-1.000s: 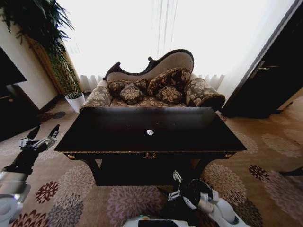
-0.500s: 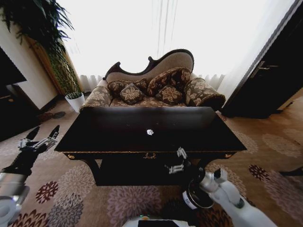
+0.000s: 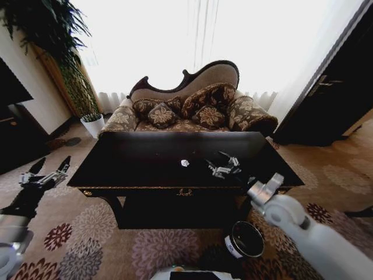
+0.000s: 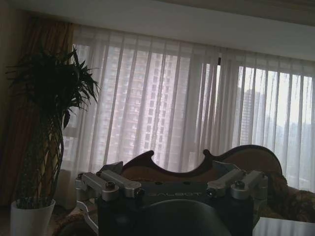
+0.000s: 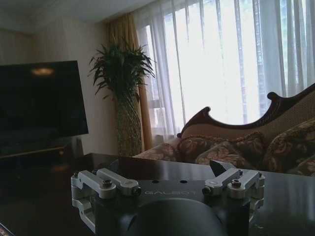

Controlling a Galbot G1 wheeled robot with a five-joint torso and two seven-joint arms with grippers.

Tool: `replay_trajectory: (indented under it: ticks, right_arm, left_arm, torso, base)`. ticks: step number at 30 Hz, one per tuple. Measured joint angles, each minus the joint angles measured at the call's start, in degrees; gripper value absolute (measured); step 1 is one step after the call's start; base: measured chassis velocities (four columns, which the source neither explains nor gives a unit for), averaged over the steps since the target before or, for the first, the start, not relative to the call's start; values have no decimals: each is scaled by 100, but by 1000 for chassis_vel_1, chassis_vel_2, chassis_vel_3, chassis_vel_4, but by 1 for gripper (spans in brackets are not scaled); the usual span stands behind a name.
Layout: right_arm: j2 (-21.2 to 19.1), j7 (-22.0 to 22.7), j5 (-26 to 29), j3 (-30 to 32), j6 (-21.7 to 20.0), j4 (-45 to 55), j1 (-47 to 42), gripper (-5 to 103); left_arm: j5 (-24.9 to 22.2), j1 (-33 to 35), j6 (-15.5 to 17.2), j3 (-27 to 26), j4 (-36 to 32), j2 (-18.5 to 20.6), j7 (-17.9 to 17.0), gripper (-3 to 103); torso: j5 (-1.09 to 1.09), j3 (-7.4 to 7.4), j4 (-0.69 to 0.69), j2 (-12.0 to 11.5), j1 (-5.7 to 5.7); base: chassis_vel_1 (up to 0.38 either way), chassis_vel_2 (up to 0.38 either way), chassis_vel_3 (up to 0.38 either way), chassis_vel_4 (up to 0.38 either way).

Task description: Move to the front of the table and place the trash on the table into the trash bin.

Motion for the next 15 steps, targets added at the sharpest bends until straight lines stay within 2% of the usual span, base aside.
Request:
replay_trajectory:
  ticks: [3,5,8,10,12,14,15]
  right_arm:
    - [-342,188,80,-142,-226,-128,439,100]
    - [-401,207,97,-182,-276,-155,526,100]
    - [-739,246,161,-660,-563,-340,1205,100]
    - [-783,276,169,-782,-605,-375,1341,100]
    - [-931,503,236,-1370,-847,-482,1946,100]
    - [-958,612,277,-1577,-934,-501,2171,100]
    - [-978,757,353,-1879,-1021,-527,2507,100]
  left_arm:
    - [99,-41,-16,17,165,15,42,100]
    - [115,-50,-16,21,188,15,54,100]
    - [193,-111,-19,10,303,-13,119,100]
    - [193,-122,-19,-6,316,-20,122,100]
    - [191,-138,-19,-69,371,-22,124,100]
    - [187,-139,-19,-94,392,-15,125,100]
    - [173,-142,-19,-136,419,0,125,100]
  torso:
    - [0,0,0,0,0]
    - [0,0,0,0,0]
    - [0,0,0,-1,0]
    - [-1,0,0,0,0]
    - [0,0,0,0,0]
    - [0,0,0,0,0]
    - [-2,0,-1,0,0]
  base:
    - [0,0,0,0]
    - [0,0,0,0]
    - [0,0,0,0]
    - [0,0,0,0]
    - [0,0,0,0]
    - [0,0,0,0]
    - [0,0,0,0]
